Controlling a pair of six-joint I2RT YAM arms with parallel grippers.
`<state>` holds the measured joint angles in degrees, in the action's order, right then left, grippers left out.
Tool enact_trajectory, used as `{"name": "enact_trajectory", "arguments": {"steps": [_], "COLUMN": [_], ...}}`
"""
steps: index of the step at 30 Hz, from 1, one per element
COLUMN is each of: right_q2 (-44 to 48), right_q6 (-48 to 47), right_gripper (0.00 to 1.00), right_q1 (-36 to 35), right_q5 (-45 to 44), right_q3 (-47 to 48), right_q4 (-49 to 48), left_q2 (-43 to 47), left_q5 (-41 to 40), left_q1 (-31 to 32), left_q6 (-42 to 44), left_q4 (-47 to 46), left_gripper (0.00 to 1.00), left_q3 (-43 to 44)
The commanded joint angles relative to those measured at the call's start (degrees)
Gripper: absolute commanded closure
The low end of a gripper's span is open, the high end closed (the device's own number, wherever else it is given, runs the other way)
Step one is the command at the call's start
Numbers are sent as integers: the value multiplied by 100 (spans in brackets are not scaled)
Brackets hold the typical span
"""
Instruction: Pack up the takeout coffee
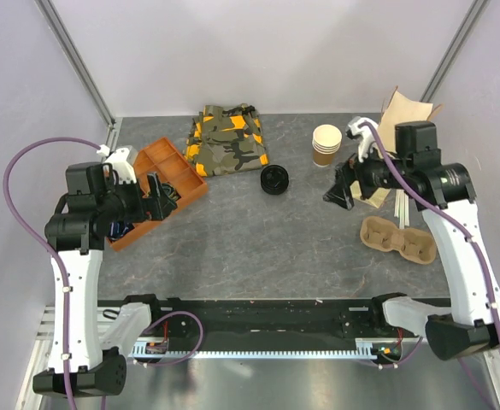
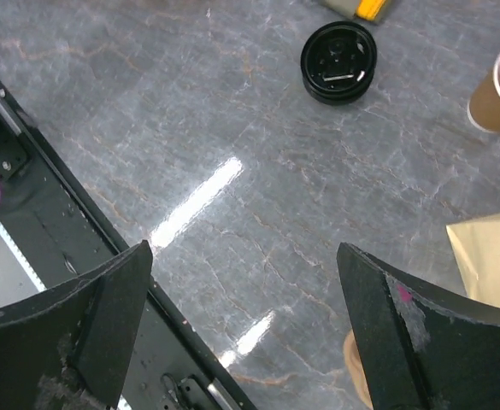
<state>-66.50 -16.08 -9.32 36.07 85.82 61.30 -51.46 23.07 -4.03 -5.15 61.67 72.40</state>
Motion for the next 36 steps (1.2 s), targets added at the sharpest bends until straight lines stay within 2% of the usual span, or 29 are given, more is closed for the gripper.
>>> {"name": "enact_trajectory", "arguments": {"steps": [1,4,5,8,14,18,19,22,23,25,26,30,36], "right_q2": [-600,-1197,-1364,-2006,-3263,-3992,-4115,-4590,-4809,-4995,-5170,-5540,-5778], "right_q6": [-80,-71,-71,25,508,913,931,922,913,896,896,913,931], "right_gripper": [2,2,2,2,2,3,5,19,30,39,46,56,60], "right_q1": [-675,-1123,-1325,-1537,-1581,-1581,-1573,-1564,-1564,-1546,-1529,-1424,-1134], "right_q5": [-933,-1671,-2205,-2945,-3914,-4722,-4767,-4873,-4917,-4935,-4917,-4856,-4654], "right_q3": [733,1225,1366,1989,3132,3300,3353,3608,3721,3888,3942,4188,4250], "right_q4": [-320,-452,-504,-610,-1023,-1410,-1445,-1463,-1480,-1489,-1498,-1507,-1481], "left_q2": [-127,-171,-189,-285,-558,-628,-637,-663,-646,-672,-690,-663,-681], "left_q5": [198,49,-47,-66,241,251,259,329,365,496,540,541,532], "left_q1": [-10,-19,-19,-19,-10,-19,-10,-10,-10,-19,-19,-10,-19], "left_q6": [383,383,392,427,365,497,506,506,489,453,445,471,506], "left_q4": [-32,-32,-41,-41,-67,-190,-251,-374,-392,-428,-454,-533,-594], "left_gripper": [0,0,0,0,0,0,0,0,0,0,0,0,0], "left_q3": [-16,-7,2,11,-77,-252,-288,-393,-402,-393,-376,-402,-455]}}
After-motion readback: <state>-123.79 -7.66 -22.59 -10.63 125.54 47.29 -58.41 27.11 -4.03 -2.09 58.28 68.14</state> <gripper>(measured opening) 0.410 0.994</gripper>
